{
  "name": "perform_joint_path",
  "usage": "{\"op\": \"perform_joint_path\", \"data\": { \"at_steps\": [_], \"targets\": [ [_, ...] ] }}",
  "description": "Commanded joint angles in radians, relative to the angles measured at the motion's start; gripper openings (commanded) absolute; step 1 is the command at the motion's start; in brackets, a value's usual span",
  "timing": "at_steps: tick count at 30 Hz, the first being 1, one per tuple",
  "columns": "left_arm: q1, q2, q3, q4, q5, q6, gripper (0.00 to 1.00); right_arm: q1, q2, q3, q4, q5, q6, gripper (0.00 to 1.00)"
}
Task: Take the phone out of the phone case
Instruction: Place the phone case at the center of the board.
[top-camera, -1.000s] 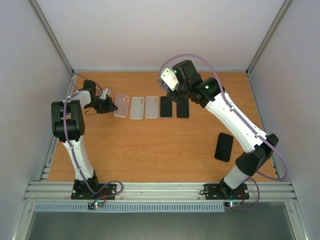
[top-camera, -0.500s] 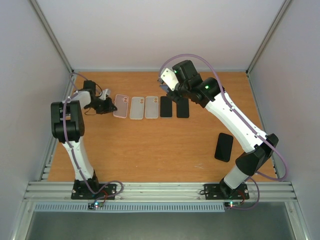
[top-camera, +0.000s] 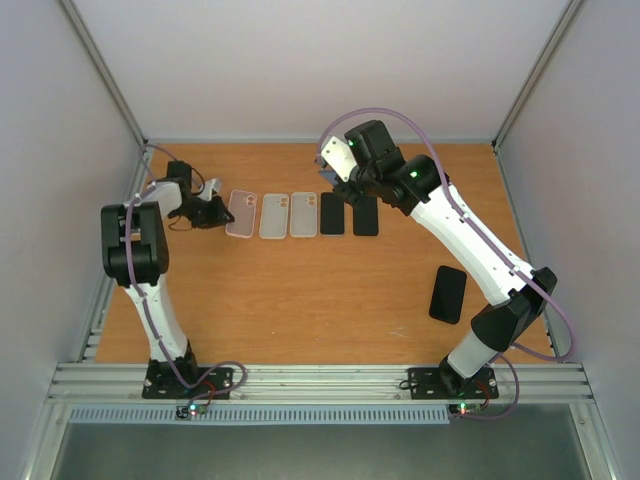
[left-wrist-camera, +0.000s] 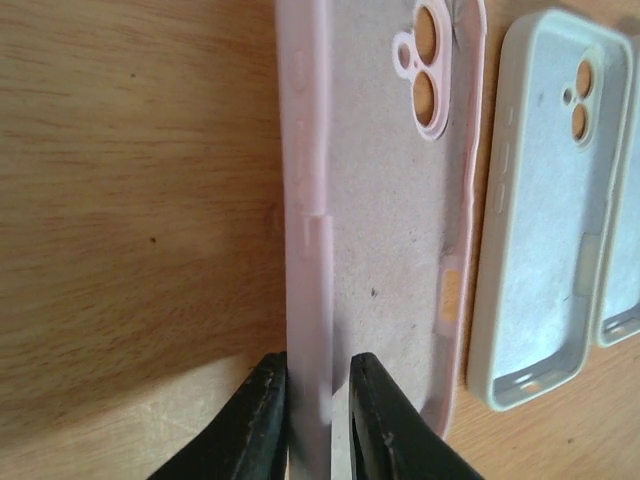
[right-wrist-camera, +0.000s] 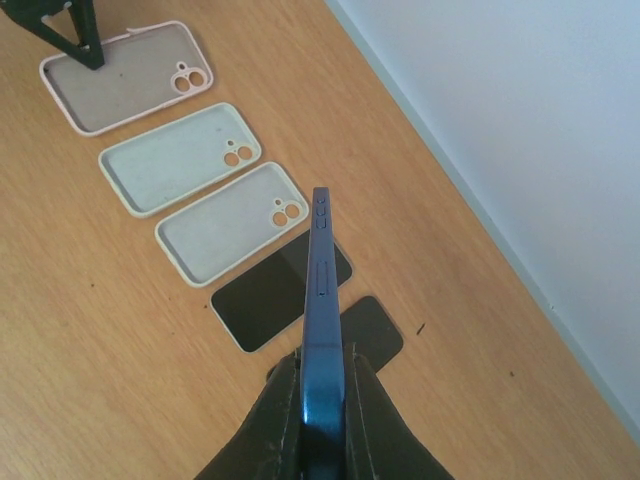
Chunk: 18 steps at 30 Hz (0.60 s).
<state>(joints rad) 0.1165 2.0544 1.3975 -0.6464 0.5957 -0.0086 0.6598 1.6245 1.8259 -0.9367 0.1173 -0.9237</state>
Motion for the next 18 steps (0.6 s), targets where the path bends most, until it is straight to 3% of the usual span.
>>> {"op": "perform_joint_path", "data": {
  "at_steps": [1, 12, 18],
  "targets": [
    [-0.008, -0.049, -0.025, -0.022, -0.071, 0.024, 0.22, -0.006, 0.003, 0.028, 0.011, -0.007, 0.005, 0.01],
    [-0.006, -0.138, -0.015, -0.03, -0.192, -0.009, 0.51, -0.007, 0.015, 0.061, 0.01, -0.01, -0.021, 0.01],
    [-0.006, -0.317, 0.033, -0.012, 0.009, -0.112, 0.57, -0.002, 0.057, 0.15, 0.009, 0.01, -0.082, 0.01]
  ]
}}
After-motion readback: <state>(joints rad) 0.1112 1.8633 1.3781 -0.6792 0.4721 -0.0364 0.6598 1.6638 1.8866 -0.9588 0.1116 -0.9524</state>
